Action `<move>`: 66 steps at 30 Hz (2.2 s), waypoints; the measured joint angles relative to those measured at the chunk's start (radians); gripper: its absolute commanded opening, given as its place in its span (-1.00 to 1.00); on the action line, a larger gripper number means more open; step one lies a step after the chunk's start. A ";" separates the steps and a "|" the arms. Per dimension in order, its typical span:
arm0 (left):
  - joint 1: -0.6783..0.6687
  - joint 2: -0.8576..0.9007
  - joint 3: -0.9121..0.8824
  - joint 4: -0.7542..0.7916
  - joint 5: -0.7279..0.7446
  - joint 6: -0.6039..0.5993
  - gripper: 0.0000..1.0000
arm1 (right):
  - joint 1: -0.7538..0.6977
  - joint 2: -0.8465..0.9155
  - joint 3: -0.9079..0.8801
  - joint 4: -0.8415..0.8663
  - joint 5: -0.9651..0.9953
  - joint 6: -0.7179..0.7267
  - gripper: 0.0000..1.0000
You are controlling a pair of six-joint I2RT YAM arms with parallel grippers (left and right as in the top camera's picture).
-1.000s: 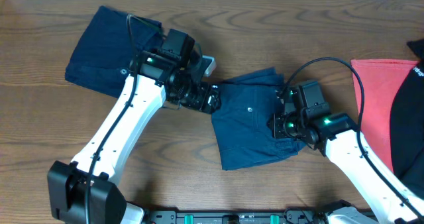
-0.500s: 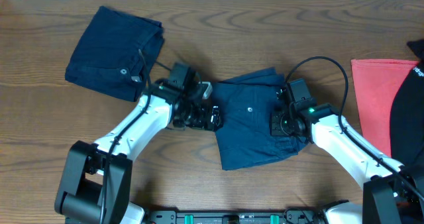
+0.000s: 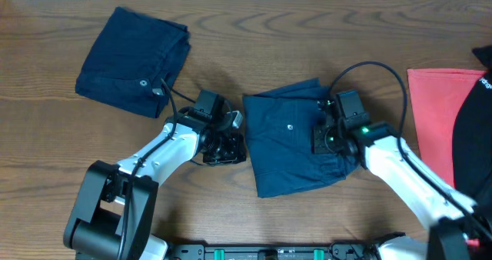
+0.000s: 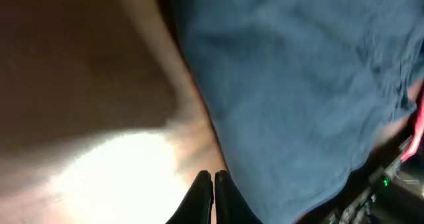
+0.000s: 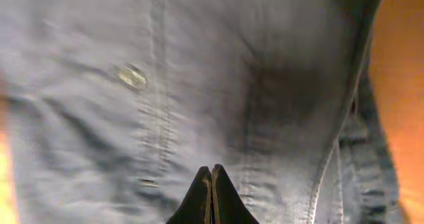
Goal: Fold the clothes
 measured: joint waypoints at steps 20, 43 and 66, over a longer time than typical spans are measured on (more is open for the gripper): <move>-0.405 -0.040 0.033 0.058 -0.180 -0.013 -0.85 | -0.129 0.180 0.042 0.331 0.050 -0.033 -0.97; 0.151 0.083 0.110 0.024 -0.260 -0.003 -0.66 | -0.134 0.101 0.043 -0.059 0.062 0.062 -0.97; -0.003 -0.090 0.158 -0.062 -0.160 0.046 -0.33 | -0.132 0.282 0.019 0.294 -0.026 -0.066 -0.98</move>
